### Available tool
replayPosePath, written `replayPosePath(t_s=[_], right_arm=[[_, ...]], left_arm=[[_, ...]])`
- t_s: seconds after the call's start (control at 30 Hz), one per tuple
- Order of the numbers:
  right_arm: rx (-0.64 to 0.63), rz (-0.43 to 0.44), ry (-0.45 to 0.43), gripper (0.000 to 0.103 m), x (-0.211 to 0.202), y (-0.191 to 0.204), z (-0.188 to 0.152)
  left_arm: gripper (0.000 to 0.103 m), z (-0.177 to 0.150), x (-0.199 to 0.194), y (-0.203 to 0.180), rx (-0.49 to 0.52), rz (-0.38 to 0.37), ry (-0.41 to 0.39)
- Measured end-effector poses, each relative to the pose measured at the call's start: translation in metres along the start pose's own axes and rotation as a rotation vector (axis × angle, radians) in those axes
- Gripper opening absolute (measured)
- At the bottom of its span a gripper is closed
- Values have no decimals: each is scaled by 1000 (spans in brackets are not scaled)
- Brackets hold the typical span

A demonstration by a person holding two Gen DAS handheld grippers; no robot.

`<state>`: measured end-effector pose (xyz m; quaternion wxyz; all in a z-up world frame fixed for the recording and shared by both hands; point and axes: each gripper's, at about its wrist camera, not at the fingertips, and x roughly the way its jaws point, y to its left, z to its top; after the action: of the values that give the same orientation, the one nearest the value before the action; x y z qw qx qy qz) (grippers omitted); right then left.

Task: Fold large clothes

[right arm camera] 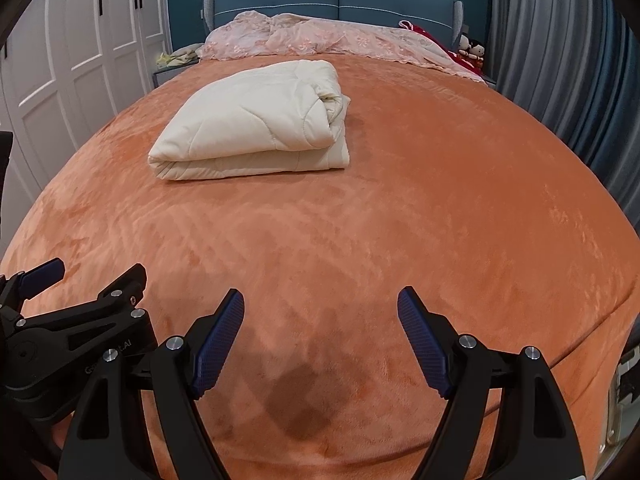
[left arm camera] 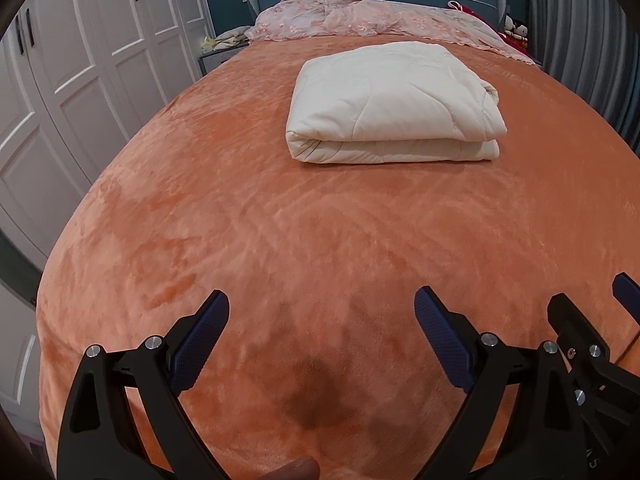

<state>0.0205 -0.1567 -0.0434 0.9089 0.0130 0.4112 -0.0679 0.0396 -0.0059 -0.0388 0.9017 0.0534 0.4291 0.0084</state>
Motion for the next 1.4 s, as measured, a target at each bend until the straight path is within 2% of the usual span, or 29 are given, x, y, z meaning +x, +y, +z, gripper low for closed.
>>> replayPosePath(t_s=[1.4], right_arm=[[-1,-1,7,77,1,0,-2]], left_arm=[[89,-2,-1,3,10,20,-10]])
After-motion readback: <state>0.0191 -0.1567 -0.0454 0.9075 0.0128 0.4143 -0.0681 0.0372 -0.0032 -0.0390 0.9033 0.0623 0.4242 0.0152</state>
